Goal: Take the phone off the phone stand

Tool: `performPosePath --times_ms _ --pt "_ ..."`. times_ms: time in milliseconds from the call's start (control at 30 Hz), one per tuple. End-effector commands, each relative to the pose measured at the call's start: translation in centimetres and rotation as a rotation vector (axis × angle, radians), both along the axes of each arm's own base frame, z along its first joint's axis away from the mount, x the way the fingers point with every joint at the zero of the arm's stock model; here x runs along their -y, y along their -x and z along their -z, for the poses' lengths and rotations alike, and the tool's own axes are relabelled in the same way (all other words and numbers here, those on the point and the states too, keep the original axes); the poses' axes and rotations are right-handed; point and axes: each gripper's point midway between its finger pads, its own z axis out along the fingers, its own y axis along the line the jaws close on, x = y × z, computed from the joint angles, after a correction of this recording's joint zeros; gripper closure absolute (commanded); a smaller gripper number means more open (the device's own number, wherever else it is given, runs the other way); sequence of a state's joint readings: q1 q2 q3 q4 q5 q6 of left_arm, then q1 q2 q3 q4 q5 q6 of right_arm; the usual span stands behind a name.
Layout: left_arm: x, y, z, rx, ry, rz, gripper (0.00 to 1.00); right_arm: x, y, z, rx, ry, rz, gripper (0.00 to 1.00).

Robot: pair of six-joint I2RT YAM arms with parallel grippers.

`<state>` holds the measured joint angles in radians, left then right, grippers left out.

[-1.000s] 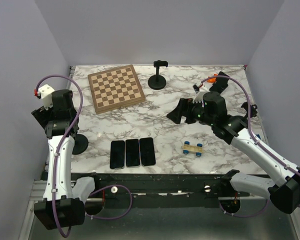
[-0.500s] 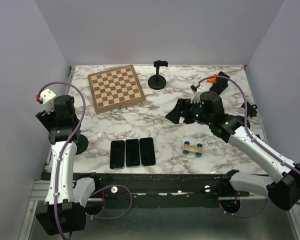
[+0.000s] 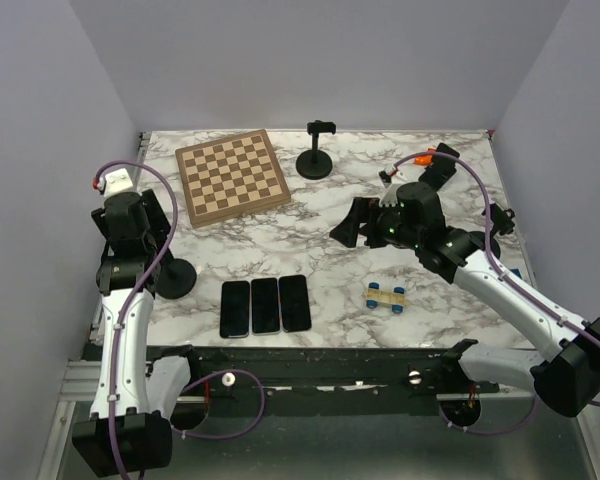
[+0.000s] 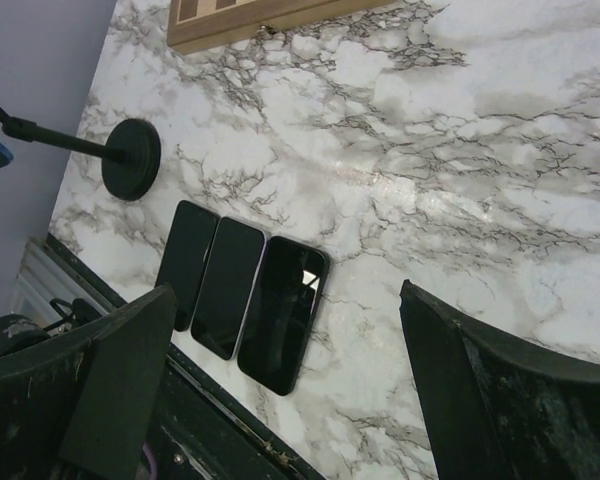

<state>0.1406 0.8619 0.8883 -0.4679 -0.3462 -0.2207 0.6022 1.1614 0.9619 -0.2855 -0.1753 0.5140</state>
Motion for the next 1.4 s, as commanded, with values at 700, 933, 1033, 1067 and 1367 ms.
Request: performPosePath --times_ms 700,933,1033,1067,1367 --pt "24.9 -9.3 -6.4 0.221 -0.013 0.997 1.00 -2.4 -0.1 -0.3 -0.030 -0.110 -0.054 0.00" --pt "27.5 -8.9 -4.8 0.209 0.051 1.050 1.00 -4.7 0.0 -1.0 0.009 -0.279 -0.131 0.00" --pt "28.6 -8.5 -4.3 0.186 0.090 1.064 0.86 -5.5 0.2 -1.7 0.043 -0.381 -0.155 0.00" --pt "29.0 -8.4 -4.3 0.178 0.101 1.076 0.80 -5.6 0.1 -1.6 0.045 -0.397 -0.148 0.00" --pt "29.7 -8.1 -4.4 0.124 0.149 1.089 0.37 -7.1 -2.0 -0.5 0.020 -0.352 -0.114 0.00"
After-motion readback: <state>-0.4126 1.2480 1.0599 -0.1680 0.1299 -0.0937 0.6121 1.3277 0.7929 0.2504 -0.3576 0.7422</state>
